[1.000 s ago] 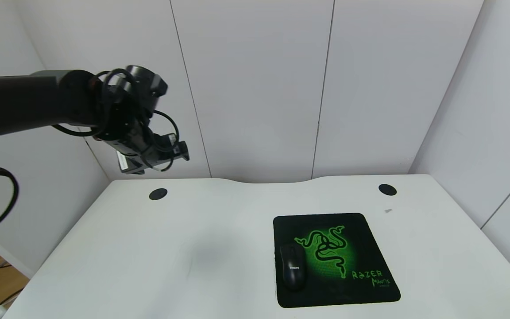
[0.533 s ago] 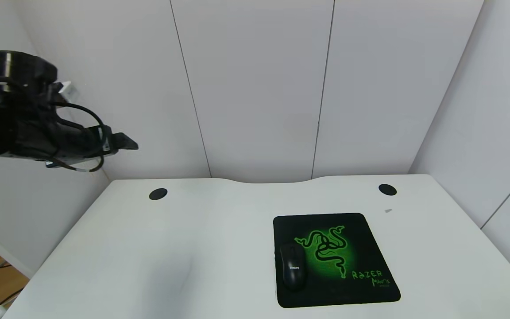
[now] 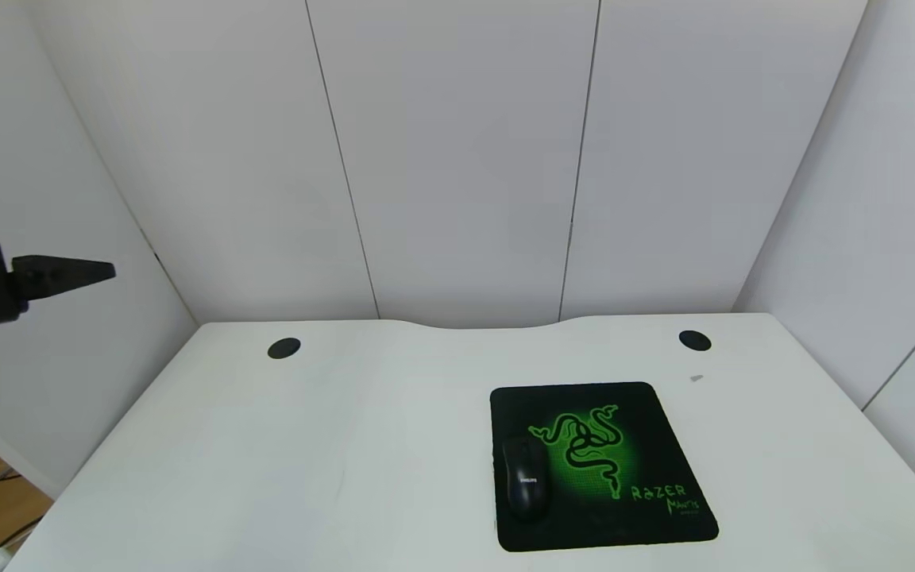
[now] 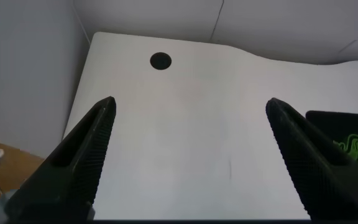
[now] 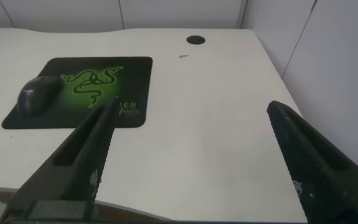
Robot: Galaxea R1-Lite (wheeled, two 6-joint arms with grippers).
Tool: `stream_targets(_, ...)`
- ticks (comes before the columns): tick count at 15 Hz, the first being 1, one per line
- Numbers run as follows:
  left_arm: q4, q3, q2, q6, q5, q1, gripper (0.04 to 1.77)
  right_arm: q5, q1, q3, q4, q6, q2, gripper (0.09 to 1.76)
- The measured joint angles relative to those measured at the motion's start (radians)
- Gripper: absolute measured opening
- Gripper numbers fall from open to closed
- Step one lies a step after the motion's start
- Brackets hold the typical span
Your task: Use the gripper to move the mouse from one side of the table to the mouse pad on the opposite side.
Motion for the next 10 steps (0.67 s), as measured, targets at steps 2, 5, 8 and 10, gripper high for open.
stream_targets(2,0.001,0.069,-0.11,0.009,-0.016,0.007,1.72,0.0,0.0,0.0,0.0,0.0,0.0,1.71)
stream_targets(5,0.002,0.173,-0.287,0.015,-0.051,0.006,1.72,0.0,0.0,0.0,0.0,0.0,0.0,1.71)
stream_targets(8,0.046,0.251,-0.445,0.011,-0.095,0.004,1.72,0.0,0.0,0.0,0.0,0.0,0.0,1.71)
stream_targets(10,0.059,0.304,-0.531,-0.005,-0.11,0.003,1.72,0.0,0.0,0.0,0.0,0.0,0.0,1.71)
